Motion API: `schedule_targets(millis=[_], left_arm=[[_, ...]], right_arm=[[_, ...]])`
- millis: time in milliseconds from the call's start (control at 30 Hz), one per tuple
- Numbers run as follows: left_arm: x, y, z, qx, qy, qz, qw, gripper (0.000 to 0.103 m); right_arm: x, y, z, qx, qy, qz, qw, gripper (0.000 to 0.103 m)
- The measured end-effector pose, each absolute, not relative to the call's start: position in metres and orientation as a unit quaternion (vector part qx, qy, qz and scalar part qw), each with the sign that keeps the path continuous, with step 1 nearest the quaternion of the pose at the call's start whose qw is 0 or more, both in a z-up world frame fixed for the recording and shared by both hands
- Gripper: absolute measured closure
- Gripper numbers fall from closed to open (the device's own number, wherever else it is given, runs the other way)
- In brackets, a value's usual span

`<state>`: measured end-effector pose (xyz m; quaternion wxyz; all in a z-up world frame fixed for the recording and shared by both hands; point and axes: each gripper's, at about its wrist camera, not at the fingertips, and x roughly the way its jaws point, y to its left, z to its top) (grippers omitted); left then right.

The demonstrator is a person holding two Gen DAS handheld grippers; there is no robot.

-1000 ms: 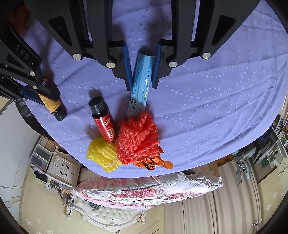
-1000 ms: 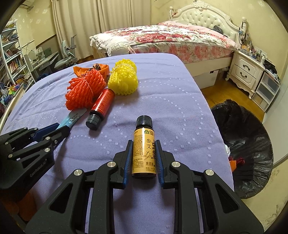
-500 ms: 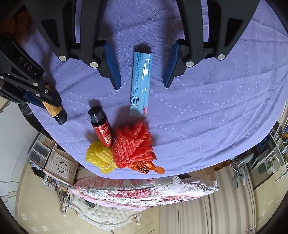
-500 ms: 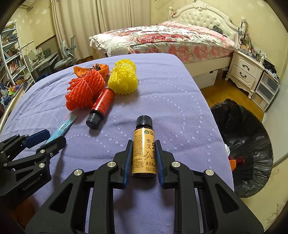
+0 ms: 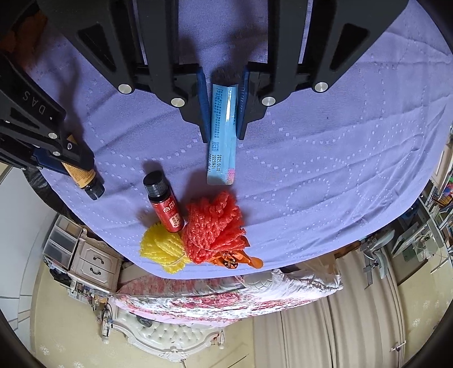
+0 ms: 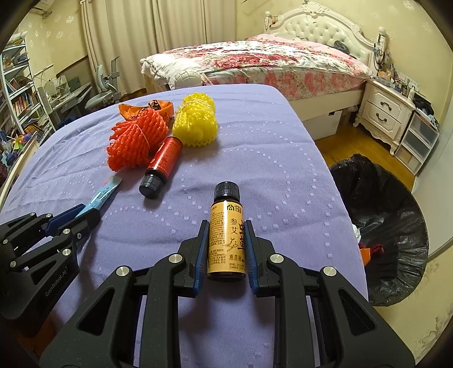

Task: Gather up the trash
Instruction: 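Carry the blue tube in left and gold bottle in right over the bin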

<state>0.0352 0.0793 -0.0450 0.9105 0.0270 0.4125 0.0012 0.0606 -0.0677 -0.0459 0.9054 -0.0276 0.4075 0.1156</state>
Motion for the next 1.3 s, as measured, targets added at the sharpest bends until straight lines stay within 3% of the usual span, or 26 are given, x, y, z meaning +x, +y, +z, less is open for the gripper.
schedule_targets(millis=[800,1300], left_arm=[[0.018,0.049,-0.02,0.003,0.377,-0.03,0.926,0.084],[0.045,-0.016,-0.005,0.024,0.356,-0.099,0.929,0.084]], right_arm=[[0.039,-0.102,-0.028,-0.007,0.385,0.086,0.919,0.08],[0.048,-0.179,-0.008,0.029,0.359,0.002,0.933,0.08]])
